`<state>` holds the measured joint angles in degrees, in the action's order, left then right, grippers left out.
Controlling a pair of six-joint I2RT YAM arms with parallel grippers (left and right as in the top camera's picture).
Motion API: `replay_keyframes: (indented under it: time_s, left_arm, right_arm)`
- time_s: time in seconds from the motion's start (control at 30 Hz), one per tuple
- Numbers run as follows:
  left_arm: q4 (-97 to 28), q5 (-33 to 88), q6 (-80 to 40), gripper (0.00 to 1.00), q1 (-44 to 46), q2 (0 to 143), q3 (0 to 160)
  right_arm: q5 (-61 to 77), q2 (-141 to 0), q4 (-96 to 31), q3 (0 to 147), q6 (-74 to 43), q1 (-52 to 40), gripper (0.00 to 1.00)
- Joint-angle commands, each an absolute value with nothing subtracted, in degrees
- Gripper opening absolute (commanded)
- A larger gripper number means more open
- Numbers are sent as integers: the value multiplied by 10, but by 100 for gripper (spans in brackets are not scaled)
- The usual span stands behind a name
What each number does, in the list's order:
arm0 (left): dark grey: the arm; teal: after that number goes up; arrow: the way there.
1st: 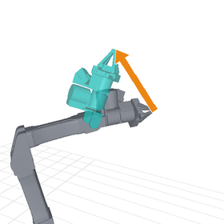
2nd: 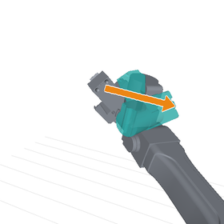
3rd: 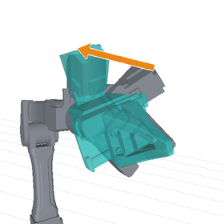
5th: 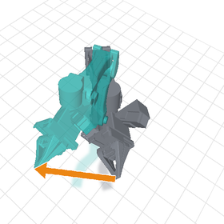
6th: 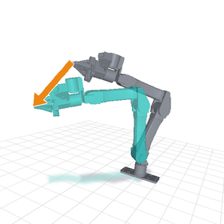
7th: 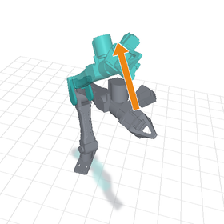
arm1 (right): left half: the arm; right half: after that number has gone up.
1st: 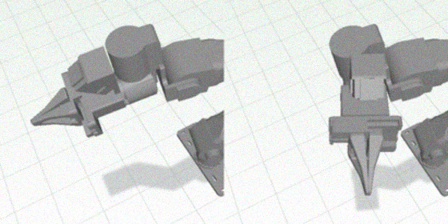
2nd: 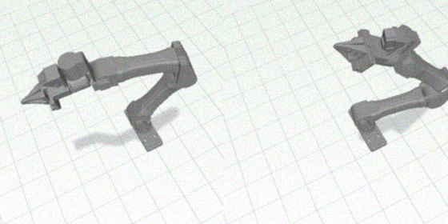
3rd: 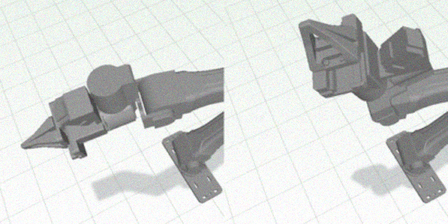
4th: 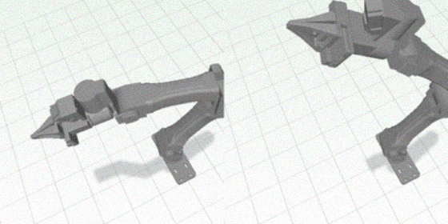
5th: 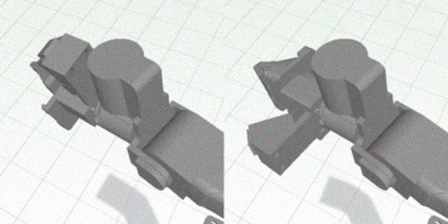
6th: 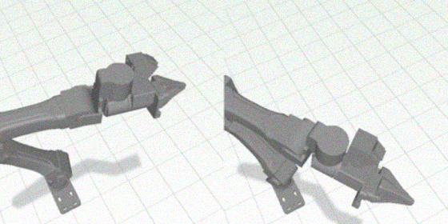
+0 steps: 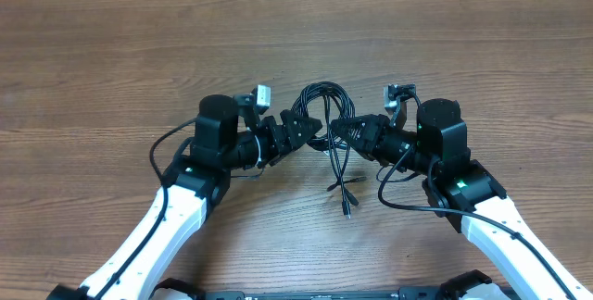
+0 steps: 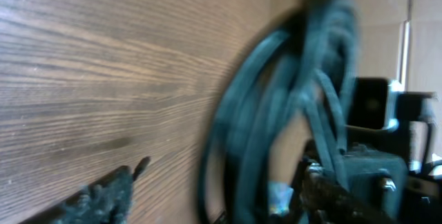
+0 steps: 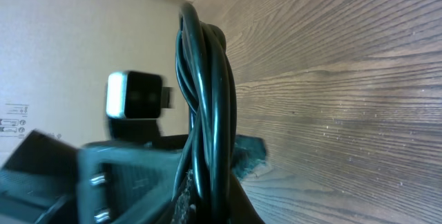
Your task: Untangle cables
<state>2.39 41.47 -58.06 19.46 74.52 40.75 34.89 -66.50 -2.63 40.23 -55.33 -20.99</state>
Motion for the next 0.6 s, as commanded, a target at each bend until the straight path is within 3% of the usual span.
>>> replay_keyframes:
  time_s: [0.0, 0.07, 0.13, 0.2, 0.37, 0.47, 0.57]
  left_arm:
    - [29, 430, -594, 63, 195, 756, 402]
    - [35, 431, -594, 51, 195, 756, 402]
    - [47, 431, -594, 30, 195, 756, 402]
    - [62, 430, -594, 21, 195, 756, 402]
    - [79, 423, -590, 15, 195, 756, 402]
    - [80, 415, -582, 4, 195, 756, 402]
    - [80, 413, -566, 4, 195, 756, 402]
  right_arm:
    - [347, -663, -19, 419, -558, -209, 4]
    - [347, -663, -19, 419, -559, -209, 4]
    - [348, -663, -21, 419, -573, -209, 4]
    - [351, -663, -27, 419, -586, -209, 4]
    - [378, -663, -53, 418, -585, -218, 4]
    - [375, -663, -59, 418, -583, -227, 4]
    - [369, -663, -62, 418, -582, -232, 4]
